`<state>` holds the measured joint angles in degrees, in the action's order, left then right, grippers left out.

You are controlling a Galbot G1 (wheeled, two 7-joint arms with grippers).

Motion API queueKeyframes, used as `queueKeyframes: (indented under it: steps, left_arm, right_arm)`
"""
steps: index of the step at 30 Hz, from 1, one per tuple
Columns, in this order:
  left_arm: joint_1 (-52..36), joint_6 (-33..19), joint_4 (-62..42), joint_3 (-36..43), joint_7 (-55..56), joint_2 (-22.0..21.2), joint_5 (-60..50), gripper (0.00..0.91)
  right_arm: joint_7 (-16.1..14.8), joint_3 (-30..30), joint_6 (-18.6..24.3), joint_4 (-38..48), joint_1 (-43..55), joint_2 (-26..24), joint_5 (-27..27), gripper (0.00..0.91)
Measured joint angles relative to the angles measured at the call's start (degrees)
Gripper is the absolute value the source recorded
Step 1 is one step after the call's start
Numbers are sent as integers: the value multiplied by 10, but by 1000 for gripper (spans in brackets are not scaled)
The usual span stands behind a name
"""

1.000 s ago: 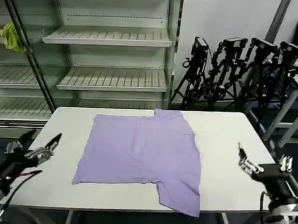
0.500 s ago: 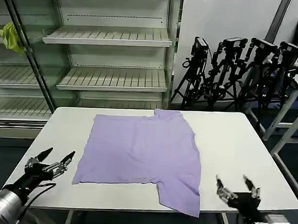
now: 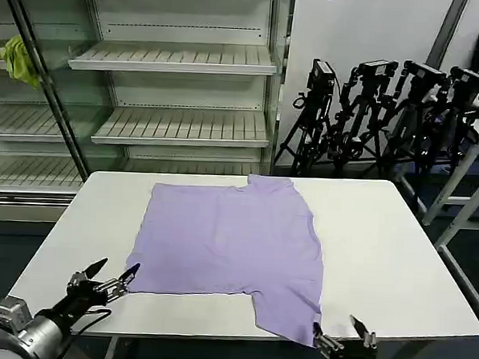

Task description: Fold and organize the clothes.

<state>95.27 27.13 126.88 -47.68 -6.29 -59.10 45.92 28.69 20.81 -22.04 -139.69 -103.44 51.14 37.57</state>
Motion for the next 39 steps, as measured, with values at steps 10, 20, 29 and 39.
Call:
queueKeyframes:
  steps: [10, 20, 29, 39]
  left_arm:
    - [-1, -3, -16, 23, -6, -8, -16, 907]
    - [-13, -9, -35, 44, -13, -16, -31, 907]
    - [-20, -14, -54, 52, -19, -15, -42, 907]
    - [-23, -19, -78, 49, -25, -7, -59, 907]
  right_arm:
    - [2, -27, 0, -4, -13, -2, -15, 907]
    - [2, -32, 1, -3, -20, 0, -26, 907]
    - [2, -30, 1, -6, -18, -1, -28, 907]
    - [1, -30, 0, -7, -16, -1, -28, 907]
